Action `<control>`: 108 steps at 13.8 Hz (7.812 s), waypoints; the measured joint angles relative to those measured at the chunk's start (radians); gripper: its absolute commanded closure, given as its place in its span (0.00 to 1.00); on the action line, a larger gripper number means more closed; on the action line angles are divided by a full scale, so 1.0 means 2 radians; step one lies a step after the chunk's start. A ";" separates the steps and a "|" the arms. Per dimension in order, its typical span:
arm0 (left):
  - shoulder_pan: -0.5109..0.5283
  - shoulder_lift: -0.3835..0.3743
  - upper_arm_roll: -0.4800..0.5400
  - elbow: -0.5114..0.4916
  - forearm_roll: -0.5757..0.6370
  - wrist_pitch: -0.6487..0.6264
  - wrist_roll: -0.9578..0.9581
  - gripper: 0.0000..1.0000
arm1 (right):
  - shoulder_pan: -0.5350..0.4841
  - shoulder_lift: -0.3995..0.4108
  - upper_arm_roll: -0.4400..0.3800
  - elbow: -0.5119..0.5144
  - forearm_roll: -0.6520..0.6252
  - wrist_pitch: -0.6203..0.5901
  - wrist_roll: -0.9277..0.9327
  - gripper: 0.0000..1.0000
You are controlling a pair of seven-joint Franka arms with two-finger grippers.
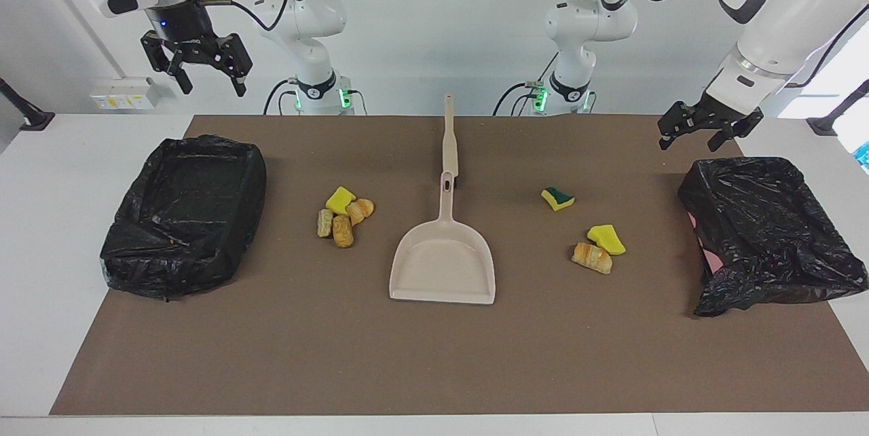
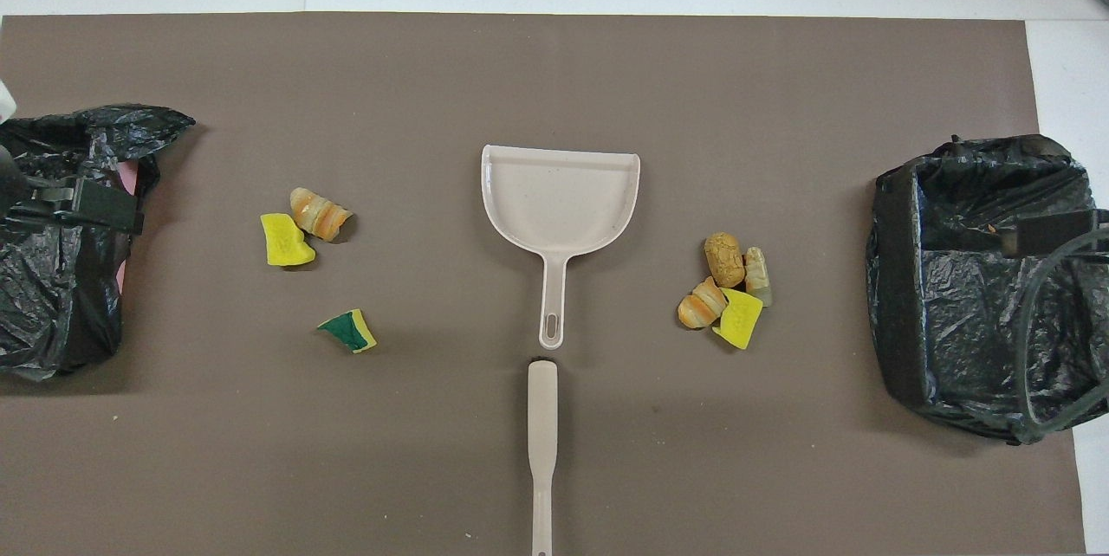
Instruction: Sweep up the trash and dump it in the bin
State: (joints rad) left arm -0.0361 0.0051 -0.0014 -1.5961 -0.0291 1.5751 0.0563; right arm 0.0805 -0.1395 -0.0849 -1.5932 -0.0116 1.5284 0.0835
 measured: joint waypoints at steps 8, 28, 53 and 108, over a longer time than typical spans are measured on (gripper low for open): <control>0.001 -0.007 0.006 0.000 0.000 -0.010 0.000 0.00 | 0.001 0.000 0.001 0.000 0.000 0.000 0.000 0.00; -0.077 -0.038 -0.006 -0.105 -0.001 0.045 -0.009 0.00 | 0.002 0.000 0.001 0.000 0.001 -0.001 0.000 0.00; -0.495 -0.035 -0.010 -0.382 -0.002 0.327 -0.376 0.00 | 0.002 0.000 0.001 0.000 0.001 -0.001 0.000 0.00; -0.101 0.025 0.000 -0.319 0.084 0.326 0.252 1.00 | 0.283 0.258 0.027 -0.090 0.075 0.300 0.297 0.16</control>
State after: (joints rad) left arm -0.2378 0.0556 -0.0018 -2.2338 0.1392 2.2273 0.5612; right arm 0.6474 0.3771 -0.0309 -1.7722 0.1386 2.1276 0.6767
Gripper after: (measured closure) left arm 0.740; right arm 0.000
